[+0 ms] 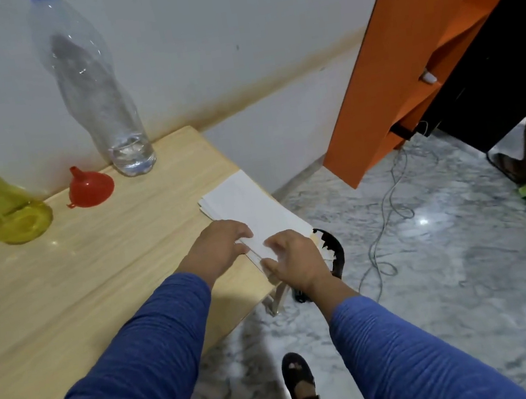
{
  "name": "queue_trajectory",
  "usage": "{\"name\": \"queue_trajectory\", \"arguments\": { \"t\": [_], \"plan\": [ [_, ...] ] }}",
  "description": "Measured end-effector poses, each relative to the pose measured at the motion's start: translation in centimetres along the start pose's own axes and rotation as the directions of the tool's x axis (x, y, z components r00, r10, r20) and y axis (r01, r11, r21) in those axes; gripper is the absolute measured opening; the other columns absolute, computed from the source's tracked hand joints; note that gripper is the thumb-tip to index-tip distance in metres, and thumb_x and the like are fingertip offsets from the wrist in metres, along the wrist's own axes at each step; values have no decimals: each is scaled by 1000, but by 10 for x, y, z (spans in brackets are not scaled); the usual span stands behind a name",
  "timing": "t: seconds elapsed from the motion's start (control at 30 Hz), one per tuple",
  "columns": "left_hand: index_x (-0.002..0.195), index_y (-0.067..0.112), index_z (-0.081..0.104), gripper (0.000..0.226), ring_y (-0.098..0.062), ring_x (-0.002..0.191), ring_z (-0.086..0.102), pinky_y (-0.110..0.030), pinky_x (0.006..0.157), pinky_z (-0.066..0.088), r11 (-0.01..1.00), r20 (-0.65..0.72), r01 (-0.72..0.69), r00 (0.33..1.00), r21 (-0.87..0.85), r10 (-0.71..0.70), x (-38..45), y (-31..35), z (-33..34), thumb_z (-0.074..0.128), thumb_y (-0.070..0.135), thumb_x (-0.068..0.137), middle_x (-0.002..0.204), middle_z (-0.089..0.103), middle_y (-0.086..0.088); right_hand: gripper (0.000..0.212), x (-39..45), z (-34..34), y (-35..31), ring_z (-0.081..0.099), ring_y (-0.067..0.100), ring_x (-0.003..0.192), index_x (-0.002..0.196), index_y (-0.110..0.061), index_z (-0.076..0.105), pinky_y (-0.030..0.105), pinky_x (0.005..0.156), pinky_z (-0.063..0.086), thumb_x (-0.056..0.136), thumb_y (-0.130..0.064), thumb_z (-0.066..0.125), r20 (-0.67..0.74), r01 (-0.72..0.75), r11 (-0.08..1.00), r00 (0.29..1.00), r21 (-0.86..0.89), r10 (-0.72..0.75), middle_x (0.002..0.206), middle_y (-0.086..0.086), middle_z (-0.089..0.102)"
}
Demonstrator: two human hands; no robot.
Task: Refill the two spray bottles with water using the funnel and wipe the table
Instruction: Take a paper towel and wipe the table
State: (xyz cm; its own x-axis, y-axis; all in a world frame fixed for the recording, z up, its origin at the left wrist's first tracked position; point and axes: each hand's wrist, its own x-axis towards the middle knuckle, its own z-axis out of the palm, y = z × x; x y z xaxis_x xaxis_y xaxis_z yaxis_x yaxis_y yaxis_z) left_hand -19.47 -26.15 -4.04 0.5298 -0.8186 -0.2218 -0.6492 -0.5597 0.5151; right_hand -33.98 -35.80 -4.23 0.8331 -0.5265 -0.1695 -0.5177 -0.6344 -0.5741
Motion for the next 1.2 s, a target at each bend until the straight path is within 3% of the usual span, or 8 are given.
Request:
{"name": "queue_trajectory", "arguments": {
  "t": [0.33,0.47,0.57,0.7,0.83,0.9,1.03,1.2],
  "plan": [
    [109,21,64,22,-14,105,55,-28,88,44,999,-2,19,1000,37,-19,-1,5,-1,63,23,87,114,62,4,15,2,-1,-1,57,24,95,96,-6,66,28,78,40,89,-13,54,-61,-40,999,997,22,41,103,10,63],
    [92,18,65,8,-16,96,57,-29,74,44,998,-21,8,1000,67,-7,-1,7,-2,60,22,88,95,61,4,15,4,-3,-6,56,24,91,94,-3,62,29,75,40,90,-12,51,-76,-43,999,996,29,45,100,11,62],
    [86,18,65,10,-18,89,57,-29,68,42,996,-57,-15,998,85,20,-1,10,-2,58,24,89,87,61,4,16,6,-6,-9,57,23,97,99,-4,59,28,79,41,91,-16,52,-86,-67,993,993,101,75,104,9,62],
    [93,20,64,13,-14,86,51,-28,72,39,995,-125,-54,990,89,65,-2,16,-6,54,28,91,87,58,6,43,8,-12,-12,54,17,112,120,-11,57,27,96,40,84,-31,67,-33,-51,992,998,120,55,119,3,61],
    [91,21,63,11,-11,78,46,-27,68,34,995,-166,-96,981,14,97,-3,18,-16,53,26,90,77,51,9,20,12,-22,-19,61,23,96,105,-12,69,31,87,46,90,-20,59,-140,-25,995,989,98,39,103,7,69],
    [90,23,63,9,-13,76,47,-26,67,31,994,-179,-106,978,17,108,-2,15,-23,54,25,89,72,52,10,18,16,-32,-26,63,22,91,101,-11,71,23,81,45,89,-19,61,-194,11,993,981,121,12,98,7,71],
    [85,19,63,10,-17,77,49,-29,70,33,1000,-291,-22,957,-21,15,-2,7,-44,53,20,88,72,57,7,16,32,-60,-48,58,11,84,98,-10,72,9,69,34,87,-18,63,-237,52,984,971,172,-10,98,5,71],
    [86,19,65,7,-23,85,56,-38,81,40,998,-499,67,865,-8,-62,-5,-14,-84,57,20,86,82,67,2,12,61,-82,-78,63,19,90,94,-10,72,13,73,37,87,-13,62,-251,168,983,957,77,-144,96,6,72]
  ]
}}
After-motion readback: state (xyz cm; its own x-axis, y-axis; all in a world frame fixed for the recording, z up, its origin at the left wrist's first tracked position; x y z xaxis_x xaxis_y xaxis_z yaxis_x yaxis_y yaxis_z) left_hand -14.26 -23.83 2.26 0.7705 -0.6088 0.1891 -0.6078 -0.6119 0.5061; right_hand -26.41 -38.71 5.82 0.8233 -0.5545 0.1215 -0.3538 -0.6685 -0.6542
